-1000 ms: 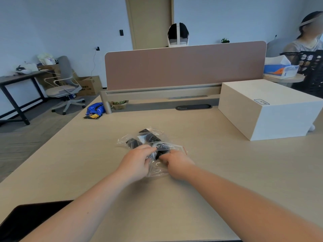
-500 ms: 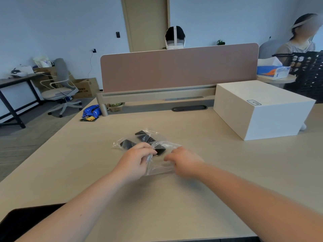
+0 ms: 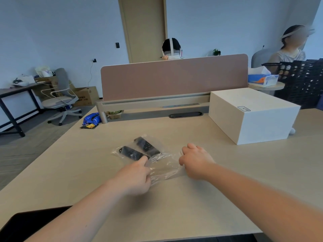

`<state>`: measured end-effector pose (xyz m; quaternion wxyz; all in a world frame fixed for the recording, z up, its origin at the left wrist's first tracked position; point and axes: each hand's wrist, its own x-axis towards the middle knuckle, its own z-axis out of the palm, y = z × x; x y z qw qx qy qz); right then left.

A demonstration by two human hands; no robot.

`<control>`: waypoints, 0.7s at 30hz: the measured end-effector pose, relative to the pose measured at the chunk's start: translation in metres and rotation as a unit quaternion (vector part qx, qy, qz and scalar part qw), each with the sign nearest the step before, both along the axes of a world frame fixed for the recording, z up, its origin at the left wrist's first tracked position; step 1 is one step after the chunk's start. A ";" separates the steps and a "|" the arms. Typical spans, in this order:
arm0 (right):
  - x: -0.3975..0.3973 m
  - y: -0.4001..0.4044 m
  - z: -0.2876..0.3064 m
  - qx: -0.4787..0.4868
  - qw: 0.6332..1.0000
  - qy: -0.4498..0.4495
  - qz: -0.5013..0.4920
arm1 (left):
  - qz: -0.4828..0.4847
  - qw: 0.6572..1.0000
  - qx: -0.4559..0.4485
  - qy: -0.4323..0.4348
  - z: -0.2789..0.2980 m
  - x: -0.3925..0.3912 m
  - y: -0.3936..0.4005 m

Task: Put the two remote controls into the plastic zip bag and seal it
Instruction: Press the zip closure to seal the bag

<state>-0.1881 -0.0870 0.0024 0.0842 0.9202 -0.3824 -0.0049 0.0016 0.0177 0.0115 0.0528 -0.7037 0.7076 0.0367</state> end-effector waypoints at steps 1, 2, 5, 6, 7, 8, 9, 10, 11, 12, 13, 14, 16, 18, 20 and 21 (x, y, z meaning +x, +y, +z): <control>-0.002 0.000 0.002 0.007 1.000 -0.015 -0.016 | 0.008 1.000 -0.001 -0.015 0.001 -0.002 0.001; -0.004 0.000 0.003 0.019 0.999 -0.038 -0.033 | 0.014 1.000 -0.007 -0.026 0.002 -0.003 0.001; -0.005 0.001 0.008 0.078 0.982 -0.147 -0.094 | 0.027 0.998 -0.053 -0.023 0.007 -0.008 0.002; -0.004 0.001 0.008 0.104 0.969 -0.193 -0.116 | 0.032 0.997 -0.071 -0.015 0.008 -0.009 0.002; -0.003 0.000 0.009 0.130 0.954 -0.233 -0.135 | 0.035 0.996 -0.085 -0.007 0.009 -0.010 0.003; -0.001 -0.001 0.009 0.147 0.943 -0.260 -0.147 | 0.035 0.995 -0.094 0.000 0.010 -0.011 0.003; 0.001 -0.001 0.009 0.156 0.937 -0.271 -0.152 | 0.033 0.995 -0.098 0.009 0.011 -0.011 0.004; 0.003 -0.001 0.010 0.157 0.936 -0.277 -0.151 | 0.029 0.995 -0.098 0.019 0.011 -0.012 0.004; 0.006 -0.001 0.010 0.150 0.937 -0.280 -0.145 | 0.023 0.995 -0.096 0.029 0.012 -0.013 0.004; 0.009 -0.001 0.011 0.140 0.939 -0.283 -0.136 | 0.016 0.995 -0.093 0.039 0.012 -0.013 0.005; 0.012 -0.001 0.012 0.131 0.941 -0.286 -0.128 | 0.009 0.995 -0.091 0.045 0.012 -0.014 0.005; 0.015 -0.002 0.012 0.122 0.941 -0.289 -0.125 | 0.000 0.995 -0.088 0.047 0.012 -0.014 0.006; 0.019 -0.002 0.015 0.116 0.938 -0.303 -0.123 | -0.013 0.997 -0.070 0.037 0.014 -0.015 0.007; 0.021 -0.002 0.014 0.117 0.933 -0.319 -0.120 | -0.021 0.999 -0.046 0.002 0.015 -0.014 0.008; 0.022 -0.006 0.013 0.119 0.933 -0.319 -0.121 | -0.025 0.999 -0.034 -0.017 0.013 -0.012 0.009; 0.023 -0.008 0.012 0.118 0.933 -0.315 -0.127 | -0.022 0.999 -0.033 -0.014 0.011 -0.011 0.010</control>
